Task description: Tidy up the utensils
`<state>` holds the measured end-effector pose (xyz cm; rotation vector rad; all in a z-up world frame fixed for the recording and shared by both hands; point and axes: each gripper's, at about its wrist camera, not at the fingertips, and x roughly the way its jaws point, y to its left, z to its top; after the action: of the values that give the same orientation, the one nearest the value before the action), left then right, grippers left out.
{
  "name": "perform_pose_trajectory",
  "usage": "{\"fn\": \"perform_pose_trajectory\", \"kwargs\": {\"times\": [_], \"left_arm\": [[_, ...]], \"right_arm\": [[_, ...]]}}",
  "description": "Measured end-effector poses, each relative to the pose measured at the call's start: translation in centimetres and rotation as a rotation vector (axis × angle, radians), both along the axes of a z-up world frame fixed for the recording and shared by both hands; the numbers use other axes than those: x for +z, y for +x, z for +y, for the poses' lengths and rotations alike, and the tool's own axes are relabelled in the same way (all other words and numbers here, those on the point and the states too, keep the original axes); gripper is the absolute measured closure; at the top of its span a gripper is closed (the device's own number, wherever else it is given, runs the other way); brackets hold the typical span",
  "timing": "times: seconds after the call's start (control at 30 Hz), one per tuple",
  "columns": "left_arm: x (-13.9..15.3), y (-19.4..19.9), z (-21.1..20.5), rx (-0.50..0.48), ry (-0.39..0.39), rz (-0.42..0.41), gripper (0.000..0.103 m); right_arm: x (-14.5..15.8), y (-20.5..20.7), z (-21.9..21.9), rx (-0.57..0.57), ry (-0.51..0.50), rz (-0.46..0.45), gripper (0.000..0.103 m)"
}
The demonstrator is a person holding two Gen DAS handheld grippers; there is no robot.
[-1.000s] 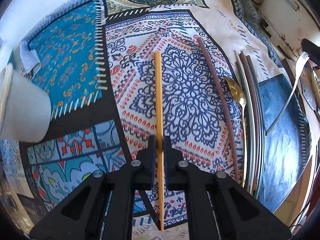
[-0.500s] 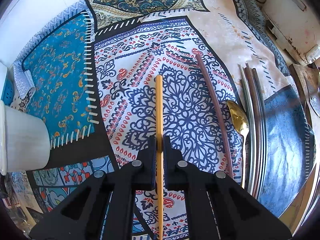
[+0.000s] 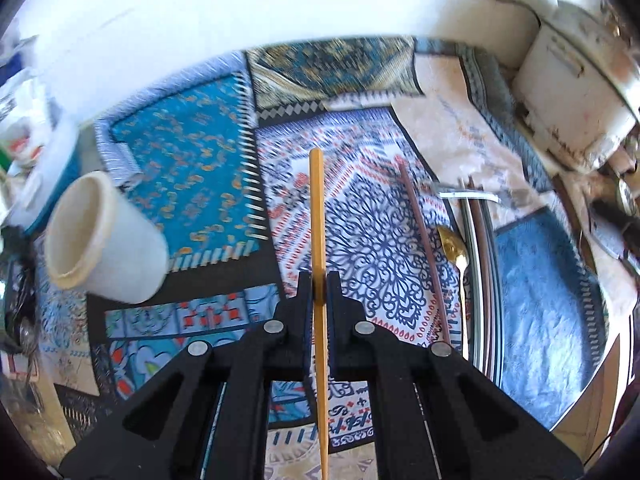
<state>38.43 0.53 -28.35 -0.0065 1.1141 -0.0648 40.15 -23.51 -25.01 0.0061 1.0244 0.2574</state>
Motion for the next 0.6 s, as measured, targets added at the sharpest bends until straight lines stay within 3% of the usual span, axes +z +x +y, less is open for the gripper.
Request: {"fn": "perform_pose_trajectory", "kwargs": {"times": [0.1, 0.3, 0.43, 0.6], "left_arm": [[1.5, -0.8, 0.7, 0.046, -0.017, -0.052, 0.099], [4.5, -2.0, 1.9, 0.122, -0.032, -0.158, 0.099], [6.0, -2.7, 2.3, 0.155, -0.038, -0.201, 0.099], [7.4, -3.1, 2.6, 0.182, -0.026, -0.242, 0.099]], "right_arm": [[-2.4, 0.5, -0.9, -0.03, 0.027, 0.08, 0.066], [-7.2, 3.9, -3.1, -0.189, 0.17, 0.236, 0.064], [-8.9, 6.0, -3.7, -0.263, 0.277, 0.276, 0.064], [-9.5, 8.0, -3.6, -0.335, 0.277, 0.261, 0.06]]}}
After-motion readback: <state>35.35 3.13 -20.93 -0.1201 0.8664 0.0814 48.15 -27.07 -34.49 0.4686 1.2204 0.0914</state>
